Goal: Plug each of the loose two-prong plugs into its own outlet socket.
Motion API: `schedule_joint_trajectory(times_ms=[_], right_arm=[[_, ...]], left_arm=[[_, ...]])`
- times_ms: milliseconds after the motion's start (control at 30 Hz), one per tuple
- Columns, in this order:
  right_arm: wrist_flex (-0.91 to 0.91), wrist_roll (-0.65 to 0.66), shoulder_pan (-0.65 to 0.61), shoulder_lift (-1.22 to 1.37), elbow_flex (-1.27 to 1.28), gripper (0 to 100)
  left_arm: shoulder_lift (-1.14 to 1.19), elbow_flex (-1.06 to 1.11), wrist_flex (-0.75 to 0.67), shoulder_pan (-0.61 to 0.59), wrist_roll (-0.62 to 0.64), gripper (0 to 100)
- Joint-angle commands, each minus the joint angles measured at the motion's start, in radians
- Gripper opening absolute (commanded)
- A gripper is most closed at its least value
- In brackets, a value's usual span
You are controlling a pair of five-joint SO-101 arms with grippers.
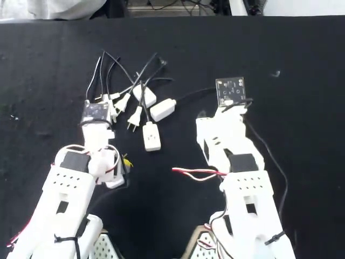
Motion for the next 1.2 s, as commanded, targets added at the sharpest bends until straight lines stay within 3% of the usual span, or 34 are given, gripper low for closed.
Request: schedule_joint_trajectory(times_ms=[0,167,267,367,567,667,833,967,1167], right_arm=[[-0.015,-0.003,0.011,-0.004,-0.005,15.6],[-0.015,-0.003,0.011,-0.004,-0.005,15.6],[-0.015,-0.003,0.011,-0.002,-0.005,15.6],[-0.017,-0.003,0.011,-0.002,-0.005,15.7],[-0.015,-0.003,0.011,-0.002,-0.005,15.7],[-0.015,-0.003,0.011,-0.002,-0.005,15.7],[-0.015,-0.003,0.011,-0.002,-0.005,15.8],[-0.015,-0.003,0.011,-0.002,-0.005,15.8],[-0.015,-0.003,0.011,-0.002,-0.005,15.8]], left_arm=[[-0.014,-0.064,-0.014,0.005,-0.089,23],[0.011,-0.058,-0.207,-0.173,-0.275,23],[0.115,-0.09,-0.284,-0.288,-0.311,23],[0.315,-0.214,-0.216,-0.311,-0.247,21],[0.72,-0.541,-0.017,-0.269,0.075,22],[0.818,-0.65,0.046,-0.236,0.06,22],[0.911,-0.667,-0.014,-0.22,0.117,21],[0.927,-0.647,-0.021,-0.245,0.172,2],[0.921,-0.572,-0.018,-0.226,0.226,3]])
